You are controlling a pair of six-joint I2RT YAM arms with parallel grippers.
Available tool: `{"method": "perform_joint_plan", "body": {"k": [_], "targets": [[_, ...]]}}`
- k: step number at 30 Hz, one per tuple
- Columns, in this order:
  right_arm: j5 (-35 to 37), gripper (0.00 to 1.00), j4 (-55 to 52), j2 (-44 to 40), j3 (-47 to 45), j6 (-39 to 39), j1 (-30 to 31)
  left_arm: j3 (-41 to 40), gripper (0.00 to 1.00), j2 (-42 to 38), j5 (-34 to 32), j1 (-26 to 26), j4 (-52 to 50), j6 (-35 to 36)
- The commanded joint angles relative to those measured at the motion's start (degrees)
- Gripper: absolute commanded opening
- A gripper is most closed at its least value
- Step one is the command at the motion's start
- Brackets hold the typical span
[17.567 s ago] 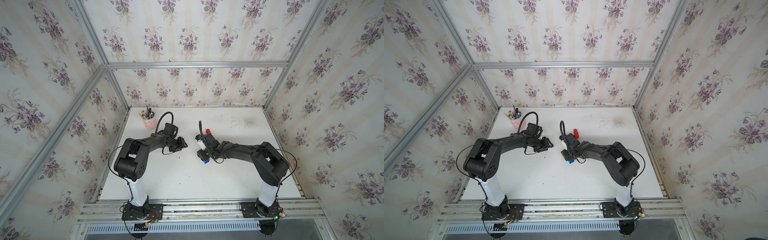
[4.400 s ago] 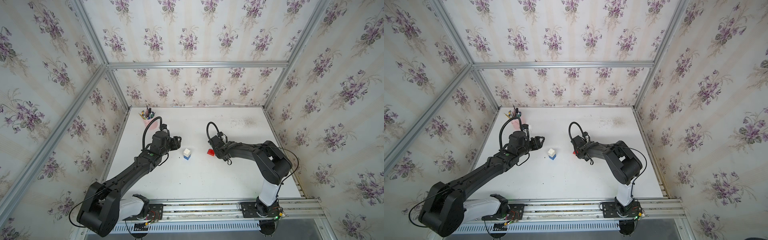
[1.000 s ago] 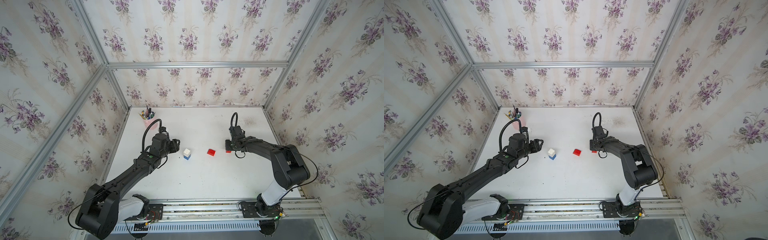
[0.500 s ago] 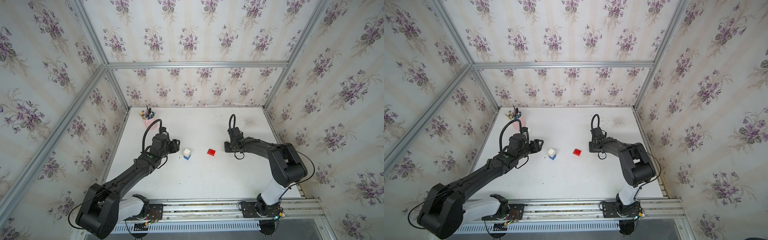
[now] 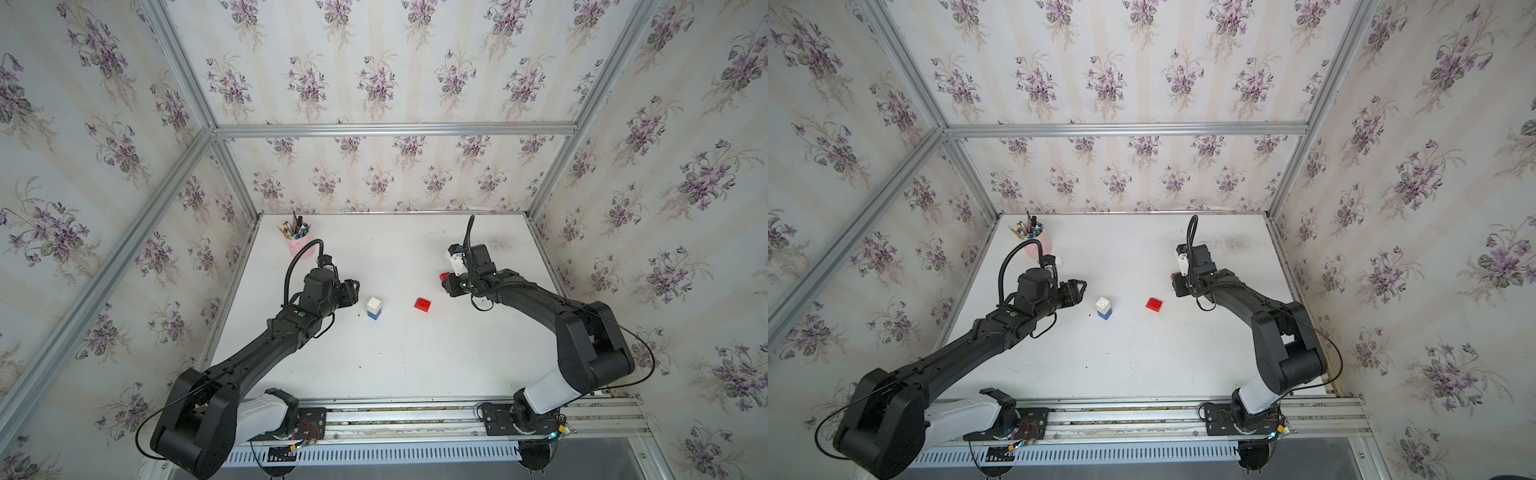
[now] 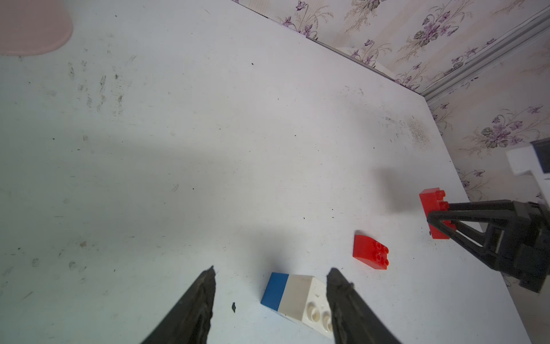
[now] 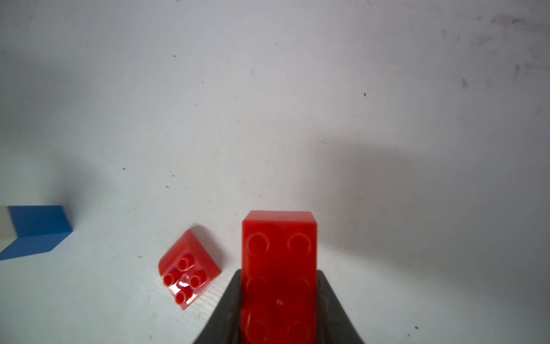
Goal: Assemble the letter r with lego
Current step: Pick up the lego brick from the center of the board, then assemble the lego brick with the lego brick.
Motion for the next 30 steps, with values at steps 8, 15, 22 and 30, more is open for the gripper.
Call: {"method": "perform_joint_plan", "body": {"k": [8, 15, 22, 30], "targets": [[-10.06, 0.21, 6.67, -12.0, -7.25, -21.89, 0.93, 1.84, 0.62, 1.14, -0.11, 0.06, 0.99, 1.67], [-18.66, 0.16, 6.89, -22.51, -15.62, -37.29, 0.96, 1.5, 0.62, 1.17, 0.02, 0.12, 1.21, 1.65], [-27.56, 0.19, -1.14, -22.22, -11.47, -39.33, 0.8, 0.97, 0.62, 2.35, 0.86, 0.12, 3.0, 0.85], [-28.4, 0.17, -9.56, -17.11, -6.87, -43.0, 0.67, 0.44, 0.62, 1.47, 0.03, 0.11, 2.58, 1.18]]}}
